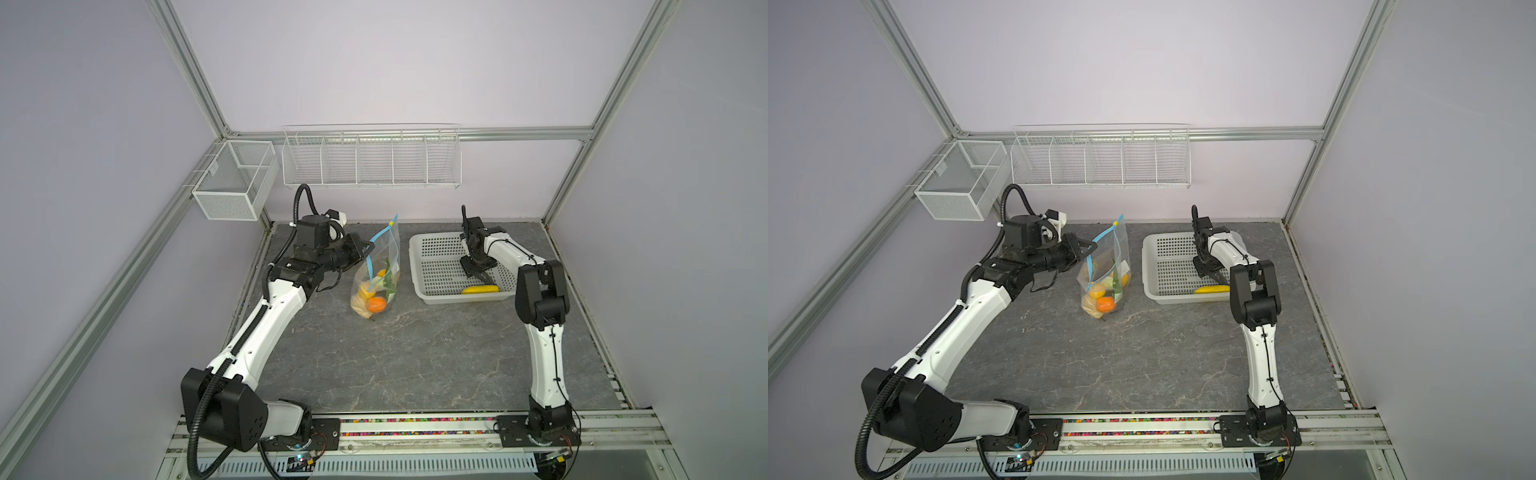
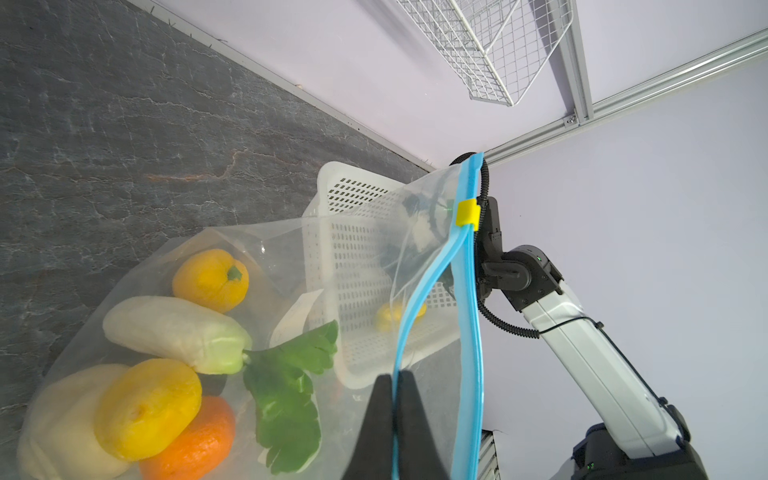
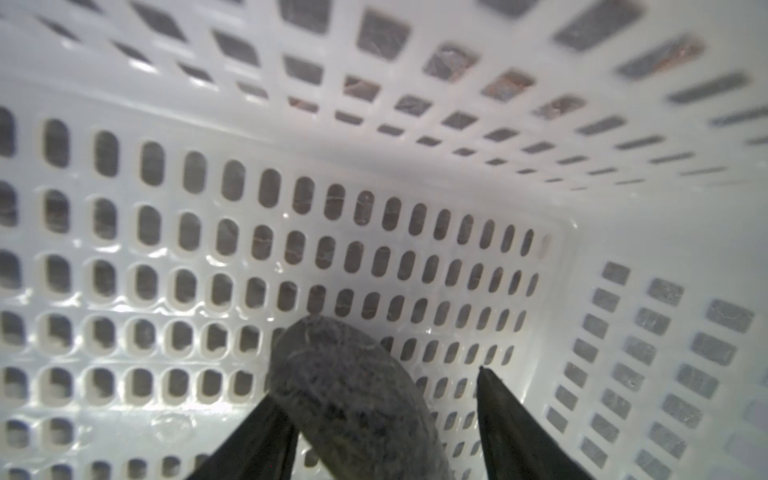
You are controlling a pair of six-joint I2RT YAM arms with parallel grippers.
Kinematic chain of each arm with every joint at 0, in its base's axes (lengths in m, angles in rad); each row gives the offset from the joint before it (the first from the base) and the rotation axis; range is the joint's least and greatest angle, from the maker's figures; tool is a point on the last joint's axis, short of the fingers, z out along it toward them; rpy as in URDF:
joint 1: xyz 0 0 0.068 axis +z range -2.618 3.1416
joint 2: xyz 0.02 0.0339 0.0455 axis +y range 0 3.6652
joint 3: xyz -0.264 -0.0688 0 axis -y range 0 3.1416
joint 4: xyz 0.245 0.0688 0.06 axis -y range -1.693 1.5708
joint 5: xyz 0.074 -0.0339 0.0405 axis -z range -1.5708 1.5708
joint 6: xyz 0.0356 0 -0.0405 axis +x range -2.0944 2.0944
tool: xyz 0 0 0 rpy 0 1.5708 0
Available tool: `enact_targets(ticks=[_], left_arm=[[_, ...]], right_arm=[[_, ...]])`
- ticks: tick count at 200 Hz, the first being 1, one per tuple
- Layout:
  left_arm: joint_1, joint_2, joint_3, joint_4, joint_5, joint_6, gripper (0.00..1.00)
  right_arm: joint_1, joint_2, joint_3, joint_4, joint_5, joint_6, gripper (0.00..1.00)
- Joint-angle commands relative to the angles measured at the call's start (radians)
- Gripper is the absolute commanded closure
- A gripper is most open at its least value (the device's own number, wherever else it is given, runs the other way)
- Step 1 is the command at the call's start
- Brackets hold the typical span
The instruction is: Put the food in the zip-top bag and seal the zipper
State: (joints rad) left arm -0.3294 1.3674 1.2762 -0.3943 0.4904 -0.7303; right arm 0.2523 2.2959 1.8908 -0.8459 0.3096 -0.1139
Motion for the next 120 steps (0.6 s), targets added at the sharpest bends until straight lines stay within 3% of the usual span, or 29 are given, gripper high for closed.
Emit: enact_targets(ticks=[1,68,120], left_arm=[[-0.005,0.018,0.019,-0.010,-0.004,0.015,1.00],[-0.004,0.010,0.003,-0.025,0.001,0.044,1.00],[-0.002,-0.012,-0.002,-0.029,-0.003,0.052,1.00]], right_arm=[[0.009,0.040,0.008,-0.016,-0.021,-0.033,0.33],[0.008,0.132,0.193,-0.104,0.119,0.010,0.46],[0.008,0.093,0.197,-0.119,0.155,0.038,0.50]])
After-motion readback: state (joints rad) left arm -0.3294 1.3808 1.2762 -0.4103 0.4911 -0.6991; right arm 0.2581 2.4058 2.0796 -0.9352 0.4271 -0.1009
